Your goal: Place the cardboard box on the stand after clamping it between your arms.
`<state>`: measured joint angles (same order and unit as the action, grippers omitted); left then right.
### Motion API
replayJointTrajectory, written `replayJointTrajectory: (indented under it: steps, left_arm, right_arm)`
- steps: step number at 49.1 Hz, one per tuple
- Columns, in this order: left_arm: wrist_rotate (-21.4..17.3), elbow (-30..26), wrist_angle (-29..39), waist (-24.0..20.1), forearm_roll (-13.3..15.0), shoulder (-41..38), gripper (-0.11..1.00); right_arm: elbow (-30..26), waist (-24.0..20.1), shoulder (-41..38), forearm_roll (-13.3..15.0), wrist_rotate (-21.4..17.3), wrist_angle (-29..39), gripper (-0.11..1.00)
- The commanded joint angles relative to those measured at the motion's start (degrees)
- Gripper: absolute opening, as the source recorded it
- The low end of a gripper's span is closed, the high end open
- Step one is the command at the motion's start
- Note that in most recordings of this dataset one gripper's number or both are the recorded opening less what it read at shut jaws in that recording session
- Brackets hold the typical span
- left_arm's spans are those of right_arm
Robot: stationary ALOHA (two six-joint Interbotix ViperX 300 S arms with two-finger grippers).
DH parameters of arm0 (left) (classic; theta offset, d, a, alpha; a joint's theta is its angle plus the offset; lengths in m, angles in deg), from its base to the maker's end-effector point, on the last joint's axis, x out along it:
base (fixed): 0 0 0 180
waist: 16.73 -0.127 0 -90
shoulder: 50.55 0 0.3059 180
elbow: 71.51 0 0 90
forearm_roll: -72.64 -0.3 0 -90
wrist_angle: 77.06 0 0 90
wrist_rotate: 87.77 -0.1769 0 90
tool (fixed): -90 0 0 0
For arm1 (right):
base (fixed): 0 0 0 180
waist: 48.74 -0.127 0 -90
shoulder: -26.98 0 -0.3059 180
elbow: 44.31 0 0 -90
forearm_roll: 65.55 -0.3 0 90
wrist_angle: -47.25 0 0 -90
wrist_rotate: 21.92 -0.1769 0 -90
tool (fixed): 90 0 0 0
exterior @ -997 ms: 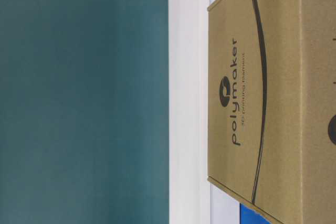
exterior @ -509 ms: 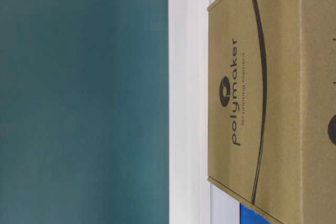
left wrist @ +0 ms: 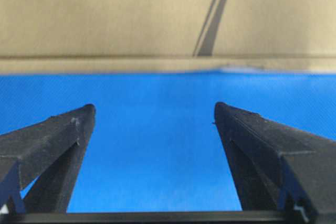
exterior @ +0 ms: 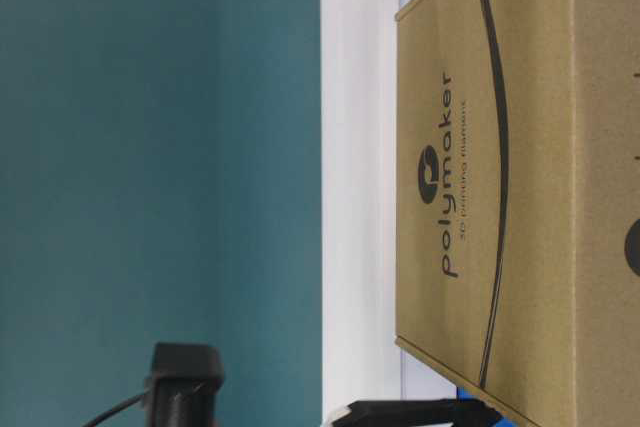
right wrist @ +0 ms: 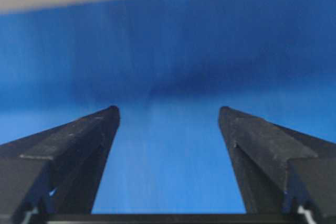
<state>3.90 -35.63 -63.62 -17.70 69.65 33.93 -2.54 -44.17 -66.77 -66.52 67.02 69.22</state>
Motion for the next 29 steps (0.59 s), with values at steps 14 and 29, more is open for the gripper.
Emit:
replayJointTrajectory:
  steps: [14, 29]
  left_arm:
    - [-0.09, -3.34, -1.85, 0.0, -0.18, -2.72, 0.88]
    - [-0.09, -4.92, -1.93, 0.18, -0.18, -4.48, 0.88]
  right_arm:
    - [-7.82, -1.67, -7.29, -0.18, -0.26, -3.16, 0.99]
    - [-10.37, -1.85, -8.96, -0.18, 0.35, -3.34, 0.99]
